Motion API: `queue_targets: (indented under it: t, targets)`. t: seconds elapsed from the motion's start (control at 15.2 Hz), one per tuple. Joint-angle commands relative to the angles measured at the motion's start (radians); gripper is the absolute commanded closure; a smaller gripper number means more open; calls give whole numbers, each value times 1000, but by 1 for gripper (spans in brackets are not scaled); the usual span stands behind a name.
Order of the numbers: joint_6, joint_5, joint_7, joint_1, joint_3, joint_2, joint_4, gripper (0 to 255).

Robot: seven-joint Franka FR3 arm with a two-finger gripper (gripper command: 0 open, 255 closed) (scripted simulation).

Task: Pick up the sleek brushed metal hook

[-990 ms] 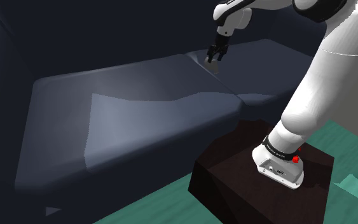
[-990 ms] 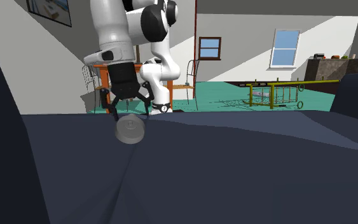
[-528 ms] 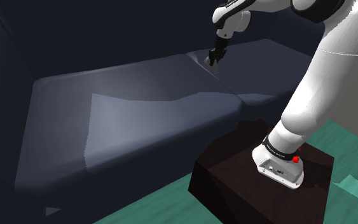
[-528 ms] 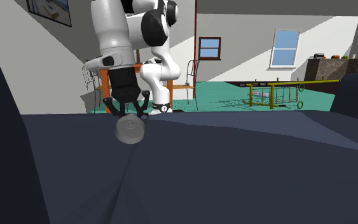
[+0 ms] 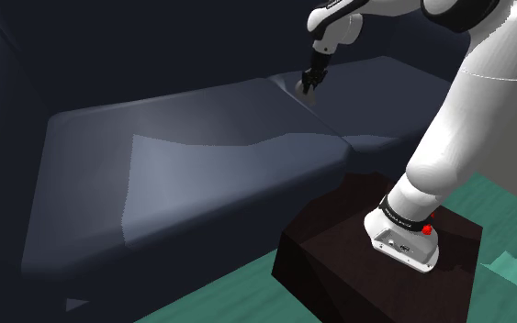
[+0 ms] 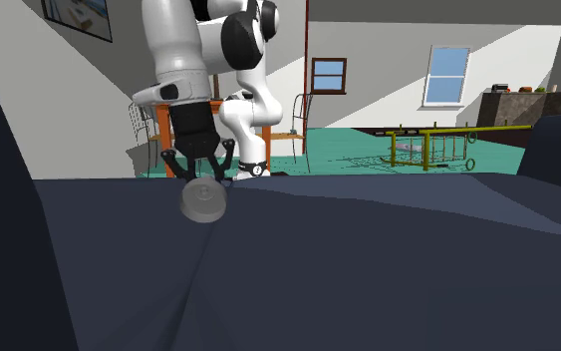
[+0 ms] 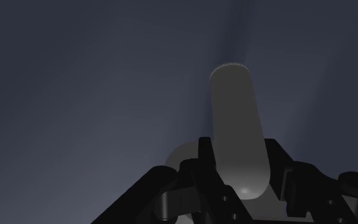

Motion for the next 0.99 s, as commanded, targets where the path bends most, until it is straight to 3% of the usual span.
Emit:
queue_targets:
  t: [0.0,0.92]
  targets:
    - [-21,-7,7,1,-2,-11,11,255]
    - [-167,-47,49,4,-8,-72,104,255]
